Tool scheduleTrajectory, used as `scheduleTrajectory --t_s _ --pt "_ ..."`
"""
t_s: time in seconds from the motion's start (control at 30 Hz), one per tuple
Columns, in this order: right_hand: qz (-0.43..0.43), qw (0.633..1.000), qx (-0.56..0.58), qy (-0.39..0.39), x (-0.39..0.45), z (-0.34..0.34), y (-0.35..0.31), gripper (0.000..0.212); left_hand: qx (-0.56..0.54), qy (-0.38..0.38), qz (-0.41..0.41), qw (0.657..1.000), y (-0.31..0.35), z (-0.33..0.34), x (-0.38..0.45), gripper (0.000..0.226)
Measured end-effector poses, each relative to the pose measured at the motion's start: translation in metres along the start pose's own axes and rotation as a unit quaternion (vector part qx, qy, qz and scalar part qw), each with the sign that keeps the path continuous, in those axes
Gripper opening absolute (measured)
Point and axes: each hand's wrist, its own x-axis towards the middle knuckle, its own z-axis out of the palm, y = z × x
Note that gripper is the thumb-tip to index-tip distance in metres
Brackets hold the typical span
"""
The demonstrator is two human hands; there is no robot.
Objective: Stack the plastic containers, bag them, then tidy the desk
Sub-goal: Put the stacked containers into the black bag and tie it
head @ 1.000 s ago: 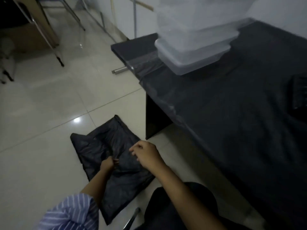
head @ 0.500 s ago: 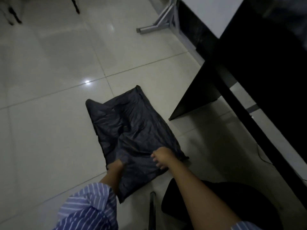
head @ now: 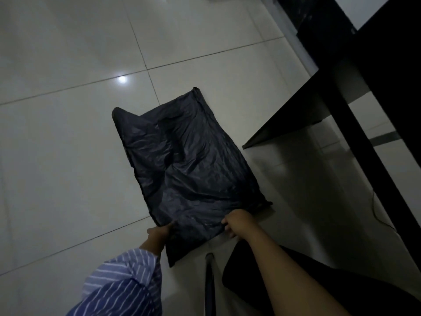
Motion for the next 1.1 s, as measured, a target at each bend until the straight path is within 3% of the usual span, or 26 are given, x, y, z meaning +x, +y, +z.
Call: scheduleTrajectory --t_s 0.07,0.2,0.27,0.37,0.43,0.5,0.6,0.67,0.77,0.83,0.97,1.03,1.1 --pt "0.009 1.0 0.017 -0.003 -0.003 -0.003 -0.002 0.032 0.014 -0.034 0.002 0.999 0.002 0.005 -0.006 0.094" --pt "0.051 0.995 0.079 -0.008 -0.003 -0.006 -0.006 0.032 0.064 -0.067 0.013 0.996 0.0 0.02 -0.003 0.082" --pt "0.065 0.992 0.105 -0.008 0.0 -0.004 -0.006 0.032 0.031 -0.052 0.015 0.998 0.002 0.027 -0.001 0.086" --pt "0.075 0.987 0.14 -0.002 0.01 0.0 -0.003 0.032 -0.099 -0.055 -0.064 0.992 0.004 0.037 -0.003 0.104" --pt "0.079 0.986 0.145 0.001 0.015 0.001 0.001 0.029 -0.101 -0.078 -0.078 0.989 0.002 0.044 -0.004 0.092" --pt "0.062 0.988 0.139 0.017 0.021 0.001 0.004 0.025 -0.05 -0.057 -0.023 0.997 0.0 0.051 -0.001 0.069" --pt "0.045 0.988 0.115 0.09 0.029 -0.002 0.008 0.036 -0.05 -0.064 0.063 0.995 0.005 0.054 -0.009 0.052" --pt "0.045 0.97 0.188 0.145 0.028 -0.005 0.008 0.048 -0.16 -0.112 0.065 0.979 0.006 0.052 -0.016 0.06" --pt "0.118 0.92 0.32 0.193 0.015 -0.014 0.001 0.09 -0.245 -0.166 0.045 0.954 0.01 0.037 -0.024 0.074" --pt "0.141 0.893 0.4 0.146 0.009 -0.018 -0.003 0.102 -0.229 -0.191 0.038 0.954 0.01 0.021 -0.028 0.081" --pt "0.118 0.843 0.524 -0.029 -0.005 -0.026 -0.017 0.086 -0.168 -0.184 0.03 0.968 0.013 -0.014 -0.035 0.094" --pt "0.091 0.821 0.562 -0.045 -0.009 -0.029 -0.023 0.078 -0.163 -0.179 0.013 0.97 0.013 -0.028 -0.04 0.095" --pt "0.048 0.827 0.559 -0.039 -0.016 -0.031 -0.031 0.072 -0.172 -0.183 -0.02 0.968 0.013 -0.039 -0.048 0.096"
